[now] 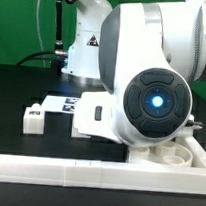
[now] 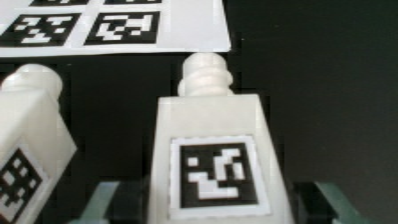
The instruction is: Assemble stool
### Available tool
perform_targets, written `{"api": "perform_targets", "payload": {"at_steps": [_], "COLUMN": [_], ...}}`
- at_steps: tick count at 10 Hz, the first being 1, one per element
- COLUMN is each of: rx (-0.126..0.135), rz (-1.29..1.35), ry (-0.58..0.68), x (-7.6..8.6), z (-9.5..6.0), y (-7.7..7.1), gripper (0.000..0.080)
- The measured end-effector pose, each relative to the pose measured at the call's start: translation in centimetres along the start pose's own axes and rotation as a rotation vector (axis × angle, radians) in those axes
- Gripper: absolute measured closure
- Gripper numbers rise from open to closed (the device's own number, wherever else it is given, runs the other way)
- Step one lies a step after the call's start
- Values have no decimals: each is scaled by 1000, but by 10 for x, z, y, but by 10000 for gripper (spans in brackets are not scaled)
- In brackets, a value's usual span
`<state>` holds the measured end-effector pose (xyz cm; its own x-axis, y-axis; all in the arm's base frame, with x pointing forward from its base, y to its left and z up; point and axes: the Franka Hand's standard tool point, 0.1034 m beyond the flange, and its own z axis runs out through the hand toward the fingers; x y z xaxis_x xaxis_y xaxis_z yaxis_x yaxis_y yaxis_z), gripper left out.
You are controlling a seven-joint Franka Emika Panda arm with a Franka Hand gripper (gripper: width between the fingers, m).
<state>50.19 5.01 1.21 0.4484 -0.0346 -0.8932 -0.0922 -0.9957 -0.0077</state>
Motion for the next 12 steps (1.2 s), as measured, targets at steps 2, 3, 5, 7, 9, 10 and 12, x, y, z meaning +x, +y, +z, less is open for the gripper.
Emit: {"api": "perform_targets", "payload": {"at_steps": [2, 3, 5, 7, 9, 10, 12], "rx": [-5, -6, -5, -2, 2, 4, 16], "rz": [-15, -24, -34, -35, -35, -35, -37], "ry": [-2, -7, 17, 50, 92, 104, 275], "x": [-9, -19, -43, -44, -39, -37, -41], "z": [-12, -24, -50, -56, -60, -61, -88], "y": [-4, -5, -8, -10, -11, -11, -17], "gripper": [464, 464, 462, 462, 462, 462, 462]}}
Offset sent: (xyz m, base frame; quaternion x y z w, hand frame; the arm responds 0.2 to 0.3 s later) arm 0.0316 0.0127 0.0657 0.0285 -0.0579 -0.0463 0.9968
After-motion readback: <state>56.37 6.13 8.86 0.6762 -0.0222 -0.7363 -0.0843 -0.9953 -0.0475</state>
